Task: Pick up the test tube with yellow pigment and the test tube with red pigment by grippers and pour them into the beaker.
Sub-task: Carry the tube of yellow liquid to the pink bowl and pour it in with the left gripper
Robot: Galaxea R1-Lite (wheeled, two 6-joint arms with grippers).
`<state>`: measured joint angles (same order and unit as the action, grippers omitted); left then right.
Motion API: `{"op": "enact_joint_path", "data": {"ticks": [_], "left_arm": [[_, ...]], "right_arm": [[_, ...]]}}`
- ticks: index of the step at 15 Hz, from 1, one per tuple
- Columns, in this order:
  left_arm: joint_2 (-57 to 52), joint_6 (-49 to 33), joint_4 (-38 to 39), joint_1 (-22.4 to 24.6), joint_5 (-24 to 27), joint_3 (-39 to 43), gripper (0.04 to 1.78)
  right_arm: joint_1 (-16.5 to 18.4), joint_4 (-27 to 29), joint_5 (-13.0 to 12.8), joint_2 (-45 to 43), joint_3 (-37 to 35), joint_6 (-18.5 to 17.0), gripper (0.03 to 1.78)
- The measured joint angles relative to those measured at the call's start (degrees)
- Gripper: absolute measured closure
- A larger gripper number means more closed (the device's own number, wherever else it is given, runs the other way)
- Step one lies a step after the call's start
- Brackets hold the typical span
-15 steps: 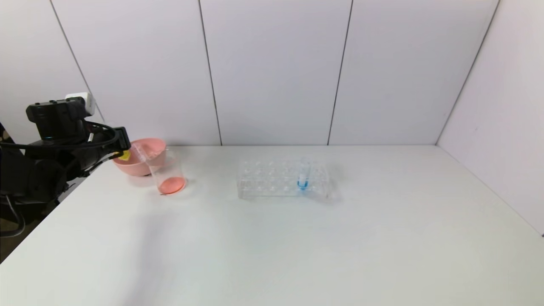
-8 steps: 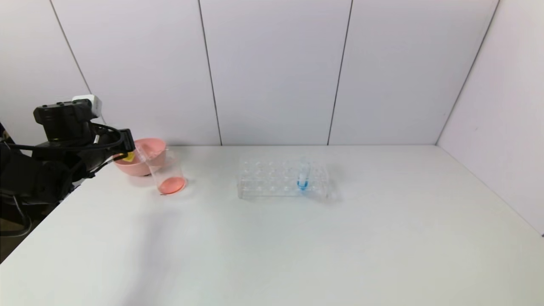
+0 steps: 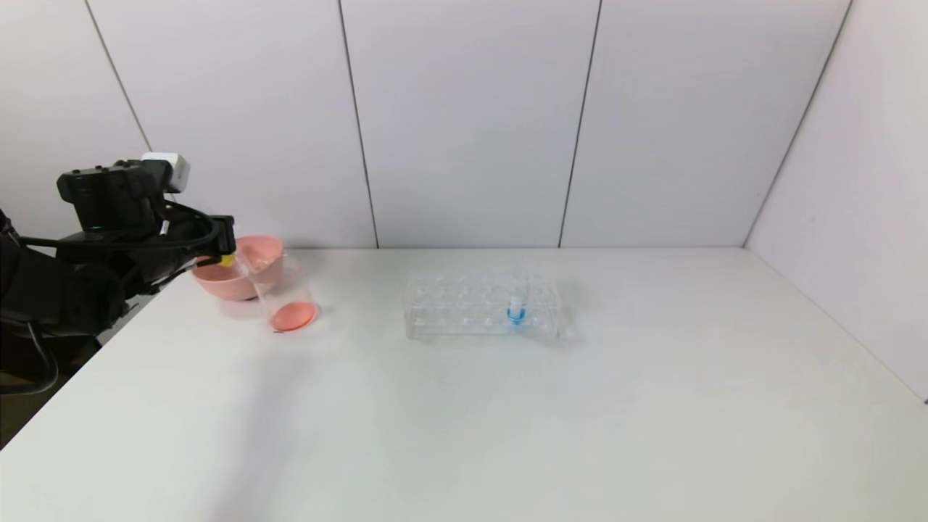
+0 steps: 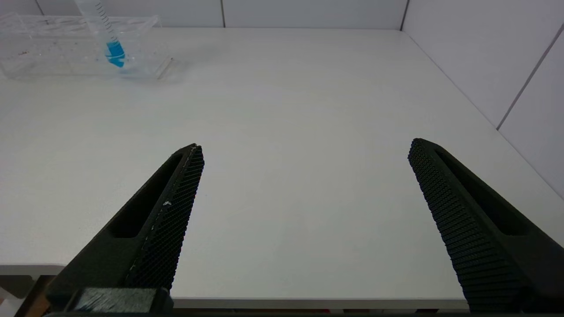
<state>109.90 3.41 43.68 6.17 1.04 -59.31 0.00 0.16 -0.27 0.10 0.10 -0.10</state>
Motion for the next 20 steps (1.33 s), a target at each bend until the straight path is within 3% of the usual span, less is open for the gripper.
{"op": "enact_joint_path", "data": {"ticks": [6, 9, 15, 20], "left_arm": [[-0.52, 6.58, -4.35, 4.30, 13.43, -2.24, 1.33], [-1.13, 11.43, -10.44, 6.28, 19.30, -4.45, 1.33], [-2.29, 24.76, -29.43, 7.55, 21.18, -12.39, 1.33], [-2.12, 26.40, -30.48, 8.37, 26.69, -13.84, 1.33]], "right_arm": [[0.00, 0.02, 0.02, 0.00, 0.00, 0.00, 0.11], [0.00, 0.02, 0.02, 0.00, 0.00, 0.00, 0.11], [0.00, 0.02, 0.00, 0.00, 0.00, 0.02, 0.11], [0.00, 0.02, 0.00, 0.00, 0.00, 0.00, 0.11]]}}
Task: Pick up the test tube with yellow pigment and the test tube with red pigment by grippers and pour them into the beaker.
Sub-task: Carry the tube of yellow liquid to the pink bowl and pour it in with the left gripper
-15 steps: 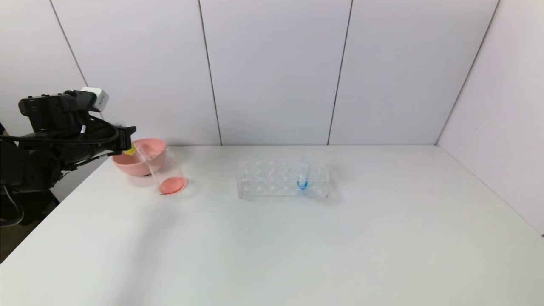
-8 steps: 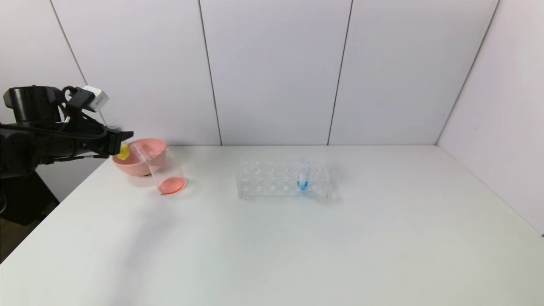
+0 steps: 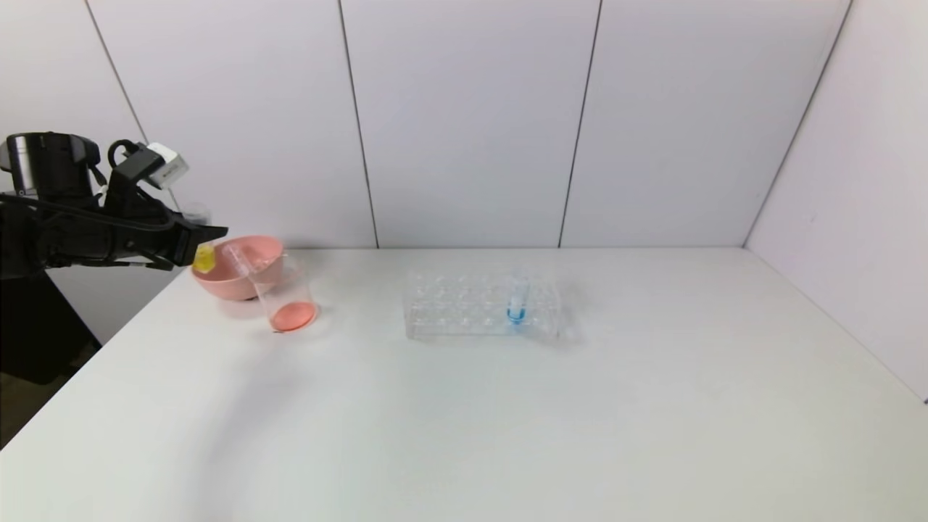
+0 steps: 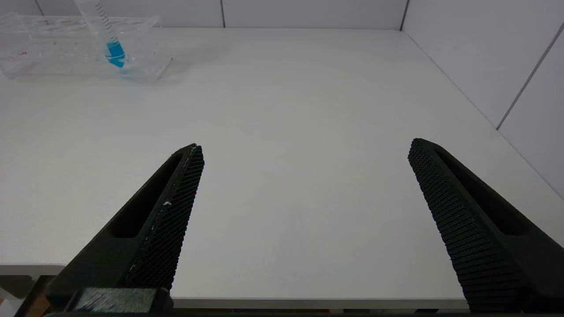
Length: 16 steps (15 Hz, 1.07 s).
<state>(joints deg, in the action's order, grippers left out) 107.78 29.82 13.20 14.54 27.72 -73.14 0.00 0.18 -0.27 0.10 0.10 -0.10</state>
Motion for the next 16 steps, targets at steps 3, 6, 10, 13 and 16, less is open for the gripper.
{"op": "enact_joint_path", "data": {"ticks": [3, 6, 10, 13, 16], "left_arm": [[0.85, 0.88, -0.52, 0.17, 5.22, -1.50, 1.33], [1.38, 3.74, -3.56, 0.30, 6.42, -2.90, 1.33], [1.62, 6.60, -4.67, 0.39, 6.53, -3.95, 1.33], [1.38, 10.53, -7.62, 0.67, 6.49, -4.63, 1.33], [1.12, 13.40, -9.05, 1.07, 6.62, -4.91, 1.33]], "right_arm": [[0.00, 0.00, 0.02, 0.00, 0.00, 0.00, 0.11], [0.00, 0.00, 0.00, 0.00, 0.00, 0.02, 0.11], [0.00, 0.00, 0.00, 0.00, 0.00, 0.00, 0.11], [0.00, 0.00, 0.00, 0.00, 0.00, 0.00, 0.11], [0.00, 0.00, 0.00, 0.00, 0.00, 0.00, 0.11]]}}
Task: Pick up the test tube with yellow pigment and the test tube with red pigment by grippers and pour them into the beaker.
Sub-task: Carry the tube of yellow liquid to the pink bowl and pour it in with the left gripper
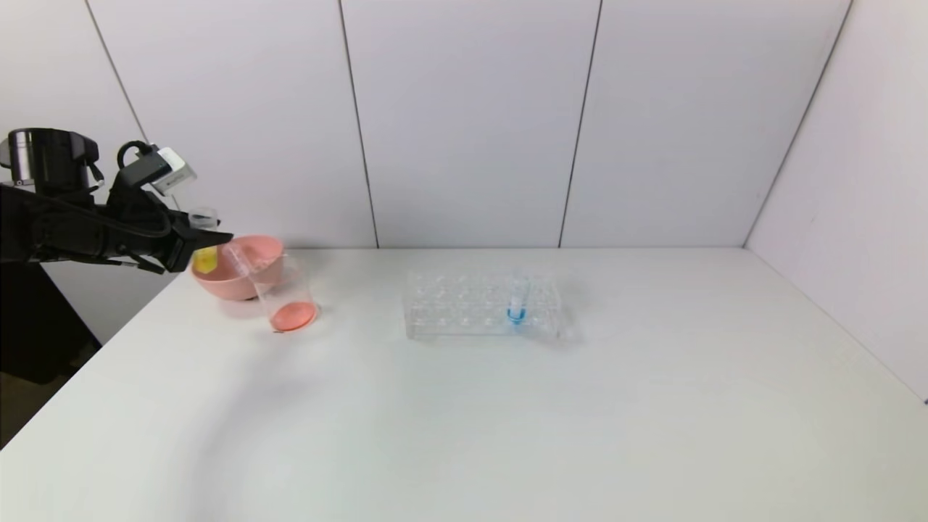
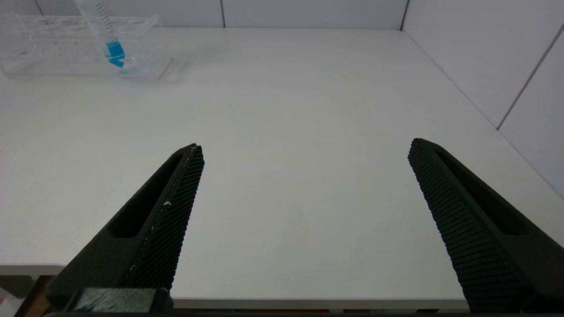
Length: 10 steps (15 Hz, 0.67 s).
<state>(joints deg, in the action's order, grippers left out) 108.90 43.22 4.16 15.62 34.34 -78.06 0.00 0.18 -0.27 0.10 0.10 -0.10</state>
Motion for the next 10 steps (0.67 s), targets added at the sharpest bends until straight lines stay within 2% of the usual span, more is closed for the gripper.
{"op": "enact_joint_path", "data": {"ticks": [5, 10], "left_arm": [[-0.50, 3.36, -0.06, 0.80, 0.20, -0.09, 1.33], [-1.43, 16.62, -4.16, 0.91, 0.00, -1.66, 1.33]], "right_arm": [[0.00, 0.00, 0.00, 0.00, 0.00, 0.00, 0.11], [0.00, 0.00, 0.00, 0.00, 0.00, 0.00, 0.11]]}}
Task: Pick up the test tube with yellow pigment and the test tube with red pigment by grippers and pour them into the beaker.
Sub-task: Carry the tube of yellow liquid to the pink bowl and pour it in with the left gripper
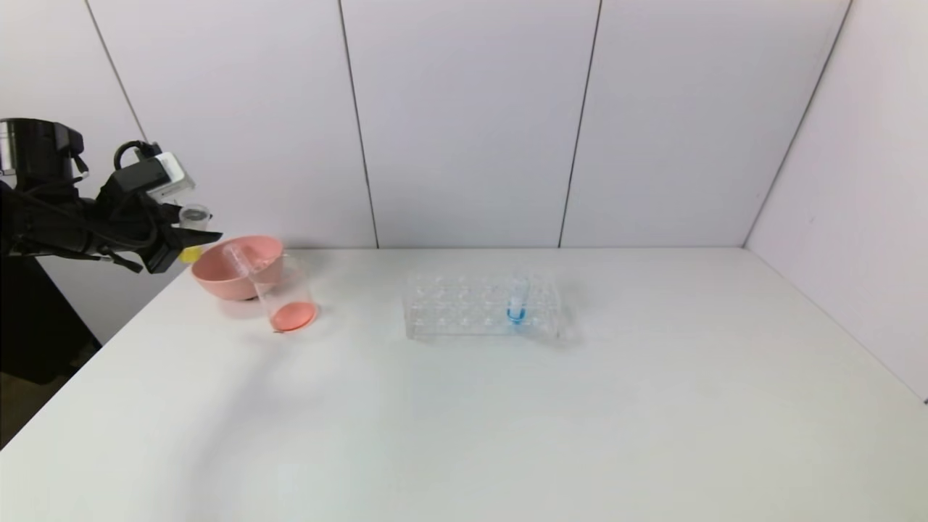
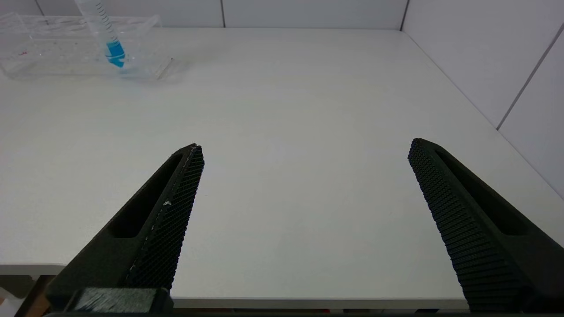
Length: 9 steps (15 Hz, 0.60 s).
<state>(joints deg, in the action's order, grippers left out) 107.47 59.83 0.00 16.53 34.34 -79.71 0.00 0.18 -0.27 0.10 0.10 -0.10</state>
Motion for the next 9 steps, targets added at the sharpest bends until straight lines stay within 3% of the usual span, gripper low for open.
{"op": "enact_joint_path", "data": {"ticks": [4, 9], "left_arm": [[0.68, 6.90, -4.85, -0.22, 0.09, -2.95, 1.33], [3.66, 15.41, -18.36, -0.60, -0.22, -12.35, 1.33]], "right_arm": [[0.00, 0.00, 0.02, 0.00, 0.00, 0.00, 0.11], [0.00, 0.00, 0.00, 0.00, 0.00, 0.00, 0.11]]}}
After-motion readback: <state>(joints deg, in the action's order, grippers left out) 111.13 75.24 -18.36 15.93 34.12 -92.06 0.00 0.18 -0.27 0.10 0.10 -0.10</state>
